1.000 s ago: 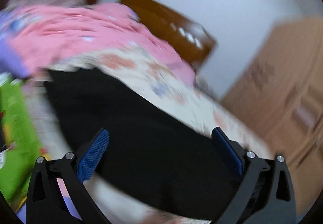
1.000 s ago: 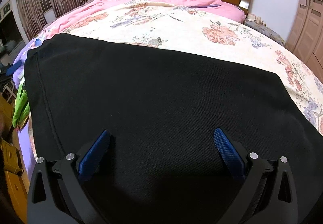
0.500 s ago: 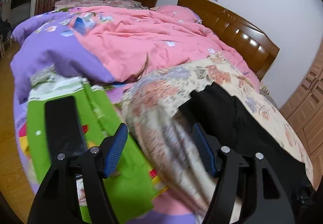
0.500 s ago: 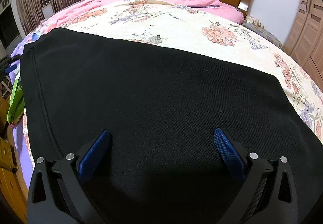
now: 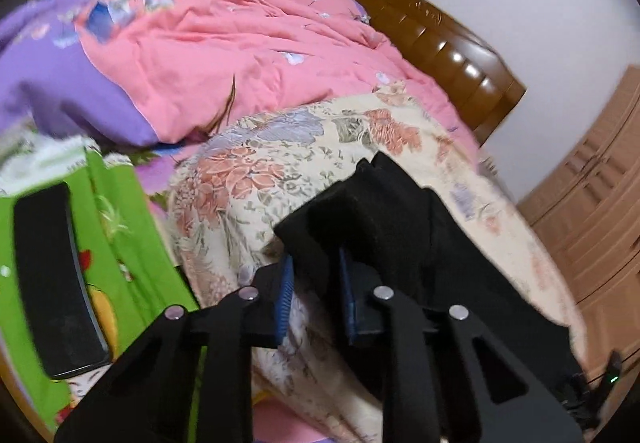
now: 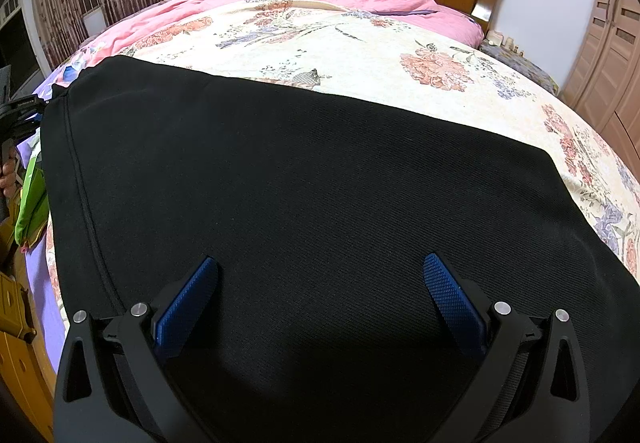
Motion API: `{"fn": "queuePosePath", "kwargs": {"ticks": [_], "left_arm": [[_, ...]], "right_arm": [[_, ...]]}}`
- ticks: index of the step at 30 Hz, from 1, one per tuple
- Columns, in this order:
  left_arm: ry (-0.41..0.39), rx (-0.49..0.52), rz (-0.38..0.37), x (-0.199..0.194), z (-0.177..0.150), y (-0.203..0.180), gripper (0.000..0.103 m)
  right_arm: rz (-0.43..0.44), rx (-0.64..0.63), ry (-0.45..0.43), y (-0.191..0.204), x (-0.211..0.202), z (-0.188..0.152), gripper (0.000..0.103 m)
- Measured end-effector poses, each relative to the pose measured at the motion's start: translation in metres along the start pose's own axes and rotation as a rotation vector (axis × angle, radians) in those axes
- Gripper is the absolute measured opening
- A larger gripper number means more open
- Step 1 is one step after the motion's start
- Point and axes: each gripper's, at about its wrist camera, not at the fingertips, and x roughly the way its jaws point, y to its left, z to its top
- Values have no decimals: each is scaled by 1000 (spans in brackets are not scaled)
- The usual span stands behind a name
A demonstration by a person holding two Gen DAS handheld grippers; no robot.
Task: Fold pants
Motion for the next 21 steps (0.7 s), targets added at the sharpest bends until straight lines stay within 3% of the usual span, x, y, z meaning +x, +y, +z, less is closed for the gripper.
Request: {"fn": "queuePosePath", "kwargs": {"ticks": [4, 6, 9, 11, 14, 15, 16, 18, 21], "left_arm": [[-11, -164, -163, 6, 6, 29, 17], [-8, -175, -194, 10, 7, 33, 13], [15, -148, -193, 14, 8, 31, 11], [8, -128, -185, 12, 8, 28, 5], [-115, -13, -144, -19, 9, 3, 4], [-189, 29, -112, -33, 10, -6, 4], [-210, 10, -104, -37, 13, -3, 4], [-185, -83, -112, -27, 21, 17, 4], [-121, -38, -27, -1, 16, 17, 4]], "right_arm": [[0, 0, 0, 0, 0, 0, 99], [0, 0, 0, 0, 0, 0, 99], [0, 0, 0, 0, 0, 0, 99], [0, 0, 0, 0, 0, 0, 99], [3, 1, 0, -1, 0, 0, 99], [4, 1, 0, -1, 0, 0, 99], [5, 0, 0, -1, 0, 0, 99], [7, -1, -1, -1, 1, 0, 99], [14, 3, -3, -2, 0, 0, 99]]}}
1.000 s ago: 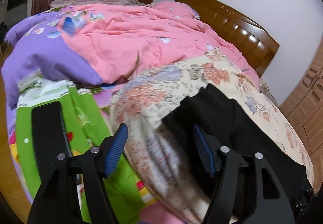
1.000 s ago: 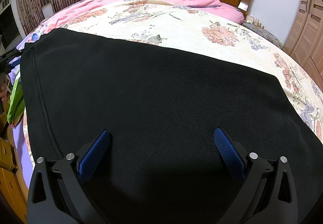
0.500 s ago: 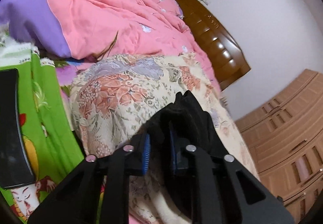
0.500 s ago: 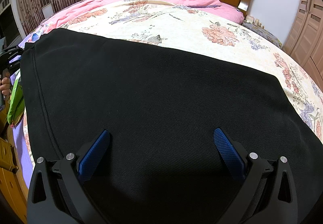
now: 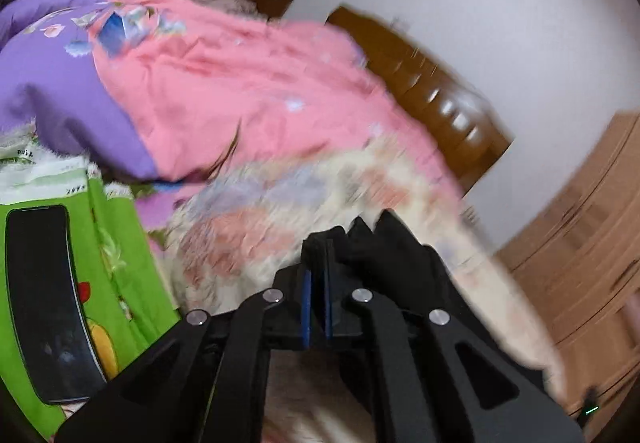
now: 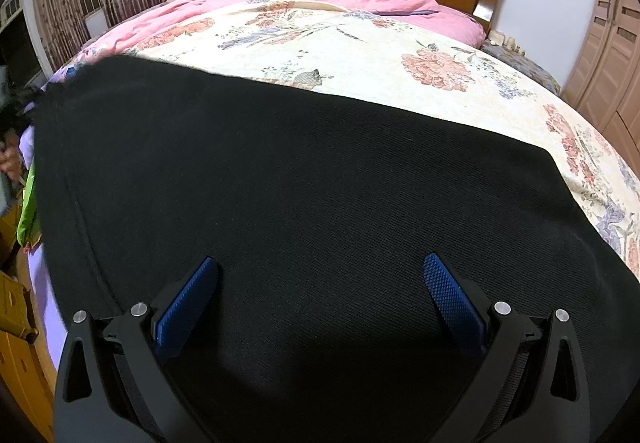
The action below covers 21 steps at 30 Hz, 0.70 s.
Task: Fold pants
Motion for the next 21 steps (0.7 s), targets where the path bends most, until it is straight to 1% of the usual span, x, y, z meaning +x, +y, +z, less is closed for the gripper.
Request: {"fn": "queuePosePath", "kwargs": {"ticks": [1, 3, 4, 6, 7, 9, 10, 11, 12, 13, 14, 16, 19, 21], "left_arm": [[8, 18, 22, 7, -4, 1, 4], [-1, -43, -27, 8, -5, 12, 4], [3, -53, -39, 7, -5, 16, 4], [18, -17, -31, 8, -3, 14, 4], [30, -7, -45, 8, -3, 14, 5], [59, -35, -103, 4, -2, 19, 11], [69, -58, -121, -1, -1, 23, 34], [51, -75, -112, -12, 0, 26, 68], [15, -84, -113, -23, 0, 26, 77], [-51, -103, -150, -42, -2, 28, 81], [-73, -123, -197, -54, -3, 30, 81], [-49, -120, -245, -63, -6, 25, 81], [9, -47, -261, -61, -15, 6, 81], [57, -32, -256, -48, -21, -2, 81]], "right_arm": [[0, 0, 0, 0, 0, 0, 99], [1, 1, 0, 0, 0, 0, 99], [1, 1, 0, 0, 0, 0, 99], [2, 2, -1, 0, 0, 0, 99], [3, 2, -1, 0, 0, 0, 99], [3, 3, -2, 0, -1, 0, 99], [2, 3, -2, 0, -1, 0, 99], [1, 3, -2, 0, -1, 0, 99], [1, 2, -2, 1, 0, 0, 99], [1, 3, -2, 1, 0, 0, 99], [1, 3, -2, 1, 0, 0, 99], [1, 2, -2, 1, 0, 0, 99], [1, 2, -2, 0, 0, 0, 99], [0, 2, -2, 0, 0, 0, 99]]}}
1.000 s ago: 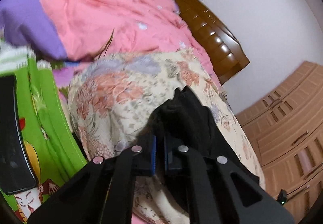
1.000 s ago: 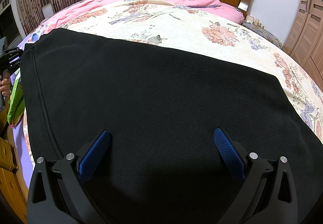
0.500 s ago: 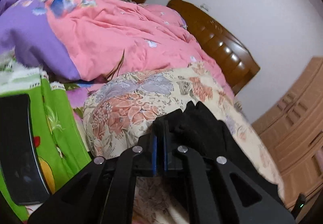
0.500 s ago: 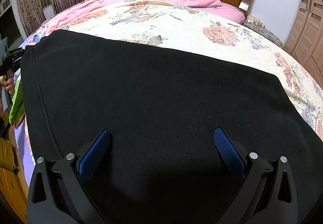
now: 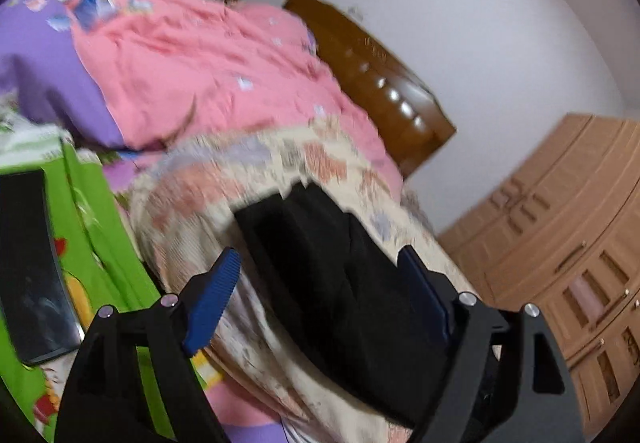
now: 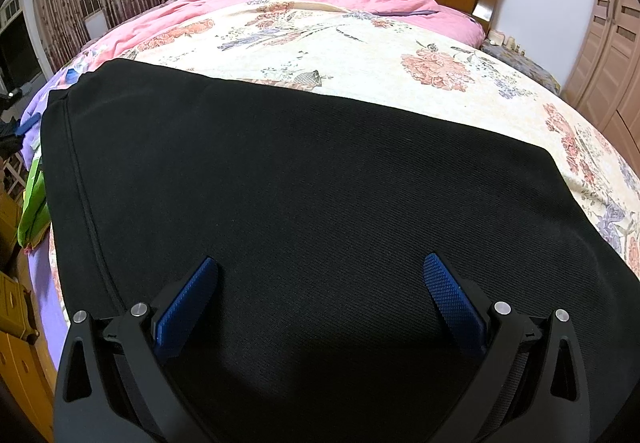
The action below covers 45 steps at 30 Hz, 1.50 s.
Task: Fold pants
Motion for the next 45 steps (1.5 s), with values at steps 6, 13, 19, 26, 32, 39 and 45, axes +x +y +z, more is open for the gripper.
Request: {"fn": "queuePosePath", "kwargs": {"ticks": [6, 13, 19, 26, 32, 39, 45], "left_arm": [[60, -93, -11, 37, -14, 12, 71], [33, -42, -4, 40, -14, 4, 37], [54, -92, -23, 50, -9, 17, 44], [50, -94, -41, 60, -8, 17, 40], [-50, 12, 42, 38, -9, -5, 11], [-30, -1, 71, 43, -11, 6, 11], [-29, 34, 81, 44, -8, -5, 11]], "right_arm": [[0, 0, 0, 0, 0, 0, 99], [1, 1, 0, 0, -1, 0, 99], [1, 1, 0, 0, -1, 0, 99], [1, 1, 0, 0, -1, 0, 99], [3, 4, 2, -1, 0, 0, 99], [-42, -14, 32, 6, 0, 4, 99], [30, -174, -9, 101, -10, 46, 99]]}}
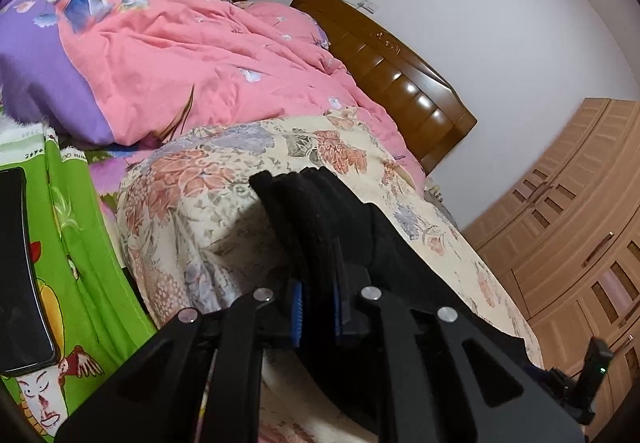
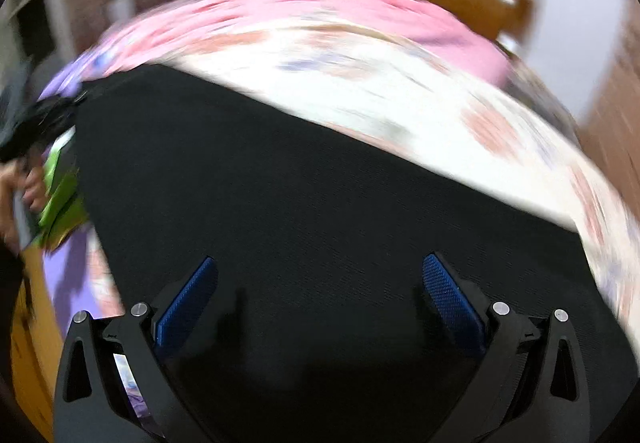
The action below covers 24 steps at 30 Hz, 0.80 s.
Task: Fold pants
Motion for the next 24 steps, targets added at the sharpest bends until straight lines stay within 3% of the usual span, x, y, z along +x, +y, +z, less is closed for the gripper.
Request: {"fn": "queuePosePath", "kwargs": {"ticks": [3, 7, 12, 15, 17, 20, 24], "left_arm": [[-4, -15, 2, 1, -1, 1, 11], [-11, -32, 2, 1, -3, 4, 11], [-19, -1, 15, -2, -4, -4, 11], [-65, 98, 38, -15, -4, -36, 10], [-108, 200, 44, -27, -5, -68, 10], [-168, 394, 33, -46, -15, -131, 10], [-190, 677, -7, -56, -52, -218, 10]], "right_arm": [[26, -138, 49, 56, 27, 27, 99], [119, -183, 86, 97, 57, 53, 99], [233, -159, 89, 90, 74, 50, 99], [239, -154, 91, 89, 68, 51, 99], [291, -100, 66, 78, 58, 52, 99], [285, 46, 9, 39, 41, 44, 99], [287, 396, -149, -58, -3, 4, 99]]}}
